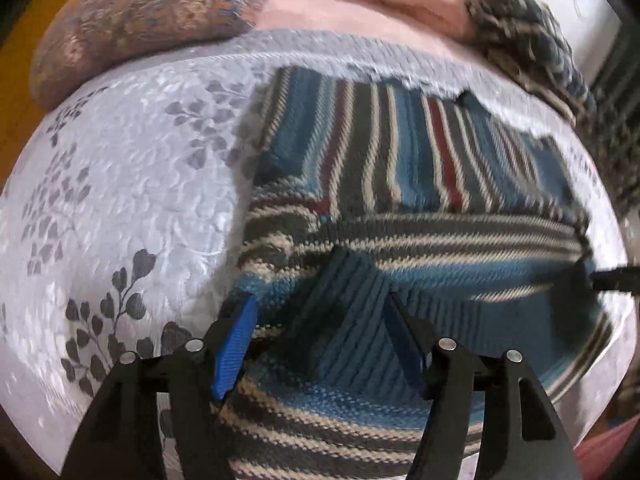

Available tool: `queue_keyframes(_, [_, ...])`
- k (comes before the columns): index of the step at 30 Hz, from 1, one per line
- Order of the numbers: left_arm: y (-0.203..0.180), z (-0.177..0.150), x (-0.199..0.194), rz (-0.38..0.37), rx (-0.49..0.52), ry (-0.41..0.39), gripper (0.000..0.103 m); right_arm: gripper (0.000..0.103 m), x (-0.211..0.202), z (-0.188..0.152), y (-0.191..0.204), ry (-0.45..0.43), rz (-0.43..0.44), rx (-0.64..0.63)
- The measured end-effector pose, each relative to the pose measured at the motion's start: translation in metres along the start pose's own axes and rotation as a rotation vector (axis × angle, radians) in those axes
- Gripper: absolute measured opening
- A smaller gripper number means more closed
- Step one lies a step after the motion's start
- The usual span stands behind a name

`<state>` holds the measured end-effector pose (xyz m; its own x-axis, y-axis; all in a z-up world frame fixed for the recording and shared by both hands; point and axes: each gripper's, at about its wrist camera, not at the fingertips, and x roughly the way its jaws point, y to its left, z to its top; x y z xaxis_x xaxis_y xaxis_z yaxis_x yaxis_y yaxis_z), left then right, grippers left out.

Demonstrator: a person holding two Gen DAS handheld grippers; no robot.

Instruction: Fold small clothes

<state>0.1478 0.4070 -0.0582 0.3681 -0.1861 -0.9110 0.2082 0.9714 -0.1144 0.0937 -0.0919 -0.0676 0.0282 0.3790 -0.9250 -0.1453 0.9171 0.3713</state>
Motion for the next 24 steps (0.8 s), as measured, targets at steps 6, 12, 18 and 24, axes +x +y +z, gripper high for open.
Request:
queue_keyframes(6, [-0.001, -0.002, 0.012, -0.004, 0.043, 0.017, 0.068, 0.054, 0.014, 0.004, 0.000, 0.027, -0.013, -0.042])
queue_keyframes(12, [-0.015, -0.008, 0.020, -0.011, 0.106, 0.052, 0.043, 0.014, 0.020, 0.004, 0.014, 0.027, -0.013, -0.100])
queue_keyframes(18, [-0.005, -0.005, 0.005, -0.057, 0.049, 0.011, 0.011, 0.010, 0.001, 0.003, 0.018, -0.010, 0.025, -0.107])
queue_keyframes(24, [-0.006, 0.005, -0.029, -0.112, 0.017, -0.099, 0.010, 0.009, -0.045, 0.005, 0.020, -0.123, 0.109, -0.101])
